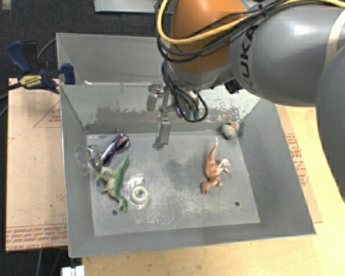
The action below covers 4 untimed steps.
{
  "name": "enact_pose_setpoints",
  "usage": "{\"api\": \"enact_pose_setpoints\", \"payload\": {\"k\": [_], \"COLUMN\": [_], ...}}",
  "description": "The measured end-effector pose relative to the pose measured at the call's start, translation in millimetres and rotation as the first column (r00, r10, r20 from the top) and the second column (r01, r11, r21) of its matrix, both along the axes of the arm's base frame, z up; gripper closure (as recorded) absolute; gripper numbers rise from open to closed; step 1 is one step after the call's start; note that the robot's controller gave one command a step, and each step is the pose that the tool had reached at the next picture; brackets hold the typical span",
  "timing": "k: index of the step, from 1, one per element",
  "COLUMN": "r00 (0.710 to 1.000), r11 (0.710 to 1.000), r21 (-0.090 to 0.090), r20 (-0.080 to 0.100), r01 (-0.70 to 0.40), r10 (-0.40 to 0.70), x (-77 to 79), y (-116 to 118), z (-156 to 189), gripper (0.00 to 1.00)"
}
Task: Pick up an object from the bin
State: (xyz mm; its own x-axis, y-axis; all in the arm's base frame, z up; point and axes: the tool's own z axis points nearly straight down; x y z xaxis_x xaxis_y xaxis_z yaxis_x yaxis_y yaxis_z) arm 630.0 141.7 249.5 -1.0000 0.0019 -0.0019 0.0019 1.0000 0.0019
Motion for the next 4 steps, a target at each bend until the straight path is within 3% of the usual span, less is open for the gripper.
{"api": "enact_pose_setpoints", "payload": {"k": [1, 2, 3, 4], "r00": [1.0, 0.994, 0.996, 1.0], "r11": [1.0, 0.994, 0.996, 1.0], "r21": [0.001, -0.002, 0.002, 0.001], "r20": [0.005, -0.001, 0.007, 0.006], "r01": [0.0, -0.11, -0.092, -0.015], "r10": [0.0, 0.11, 0.092, 0.015], "x": [0.8, 8.0, -0.7, -0.2], "y": [1, -42, -41, -30], "z": [-3, -61, -72, -160], "gripper": [0.0, 0.0, 0.0, 0.0]}}
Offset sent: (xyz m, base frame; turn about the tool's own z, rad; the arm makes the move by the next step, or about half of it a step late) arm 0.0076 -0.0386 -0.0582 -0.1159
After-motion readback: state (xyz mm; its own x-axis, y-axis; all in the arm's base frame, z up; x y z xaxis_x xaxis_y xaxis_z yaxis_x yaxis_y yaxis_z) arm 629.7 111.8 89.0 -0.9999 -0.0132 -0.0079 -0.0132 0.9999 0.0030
